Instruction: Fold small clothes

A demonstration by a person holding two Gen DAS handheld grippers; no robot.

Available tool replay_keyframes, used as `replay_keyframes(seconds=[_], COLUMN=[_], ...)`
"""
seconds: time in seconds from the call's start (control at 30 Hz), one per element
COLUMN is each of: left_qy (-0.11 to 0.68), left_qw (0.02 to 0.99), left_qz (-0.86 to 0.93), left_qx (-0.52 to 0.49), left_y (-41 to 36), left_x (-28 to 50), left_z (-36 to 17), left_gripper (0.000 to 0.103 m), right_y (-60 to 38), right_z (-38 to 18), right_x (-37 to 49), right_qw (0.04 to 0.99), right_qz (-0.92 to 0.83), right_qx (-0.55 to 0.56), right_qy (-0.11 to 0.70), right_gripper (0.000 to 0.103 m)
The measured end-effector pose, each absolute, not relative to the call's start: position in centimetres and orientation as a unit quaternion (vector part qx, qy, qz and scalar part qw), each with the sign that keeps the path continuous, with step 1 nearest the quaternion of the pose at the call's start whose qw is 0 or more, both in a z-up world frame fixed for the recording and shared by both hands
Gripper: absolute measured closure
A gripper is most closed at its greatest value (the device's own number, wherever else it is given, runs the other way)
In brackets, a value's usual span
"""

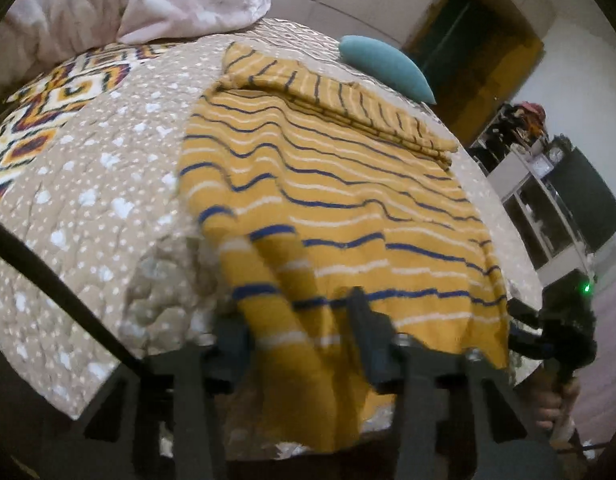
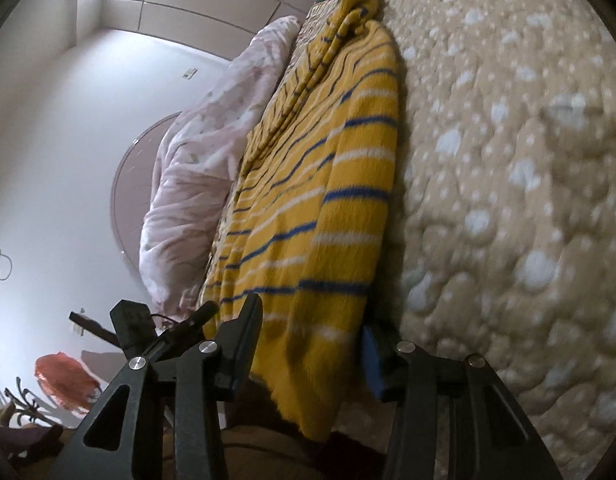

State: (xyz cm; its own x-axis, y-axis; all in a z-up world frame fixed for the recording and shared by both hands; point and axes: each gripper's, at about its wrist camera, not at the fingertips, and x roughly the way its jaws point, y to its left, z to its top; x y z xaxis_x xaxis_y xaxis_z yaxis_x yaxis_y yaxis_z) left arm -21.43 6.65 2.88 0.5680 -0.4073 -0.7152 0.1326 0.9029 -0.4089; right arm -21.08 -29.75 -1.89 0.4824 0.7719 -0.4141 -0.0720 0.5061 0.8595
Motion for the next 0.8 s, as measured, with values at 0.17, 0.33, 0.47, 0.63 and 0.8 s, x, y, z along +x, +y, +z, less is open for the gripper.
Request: replay_keyframes(seconds=[0.17,0.33,0.47,0.63,0.8], left_qy=[0.447,0.448,0.463,0.464,0.441], left_qw=[0.841,0.836,0.840,0.830,0.850], left_qz=[-0.188,-0.223,-0.194,-0.163,-0.168], left_qx=[-0.238,-0.226,-0.204,-0.262,-0.235], left_y=[8.4,6.7,6.2,10.0,11.0], left_x=[-21.3,-20.5,-19.2,-18.6,-22.7], left_z=[1.5,1.8,2.5,3.8,7.0], left_gripper=[0.048,0.015,0.046,0.094,0.095], right_y=[-29.6,-28.8,-28.2,-28.3,-27.8], right_z=[-2.2,-2.2,-1.8,-0.3,2.8], right_x=[-21.3,-21.4,-20.9,-20.3,-22.7], right_qw=[0.752,0.756,0.768,0.776,0.787], right_qz=[0.278,0.267,0.230,0.228,0.266], right_qx=[0.420,0.418,0.402,0.384,0.343], right_qy=[0.425,0.426,0.443,0.445,0.438], right_gripper=[0.055,0.055,0.083,0.092,0.094])
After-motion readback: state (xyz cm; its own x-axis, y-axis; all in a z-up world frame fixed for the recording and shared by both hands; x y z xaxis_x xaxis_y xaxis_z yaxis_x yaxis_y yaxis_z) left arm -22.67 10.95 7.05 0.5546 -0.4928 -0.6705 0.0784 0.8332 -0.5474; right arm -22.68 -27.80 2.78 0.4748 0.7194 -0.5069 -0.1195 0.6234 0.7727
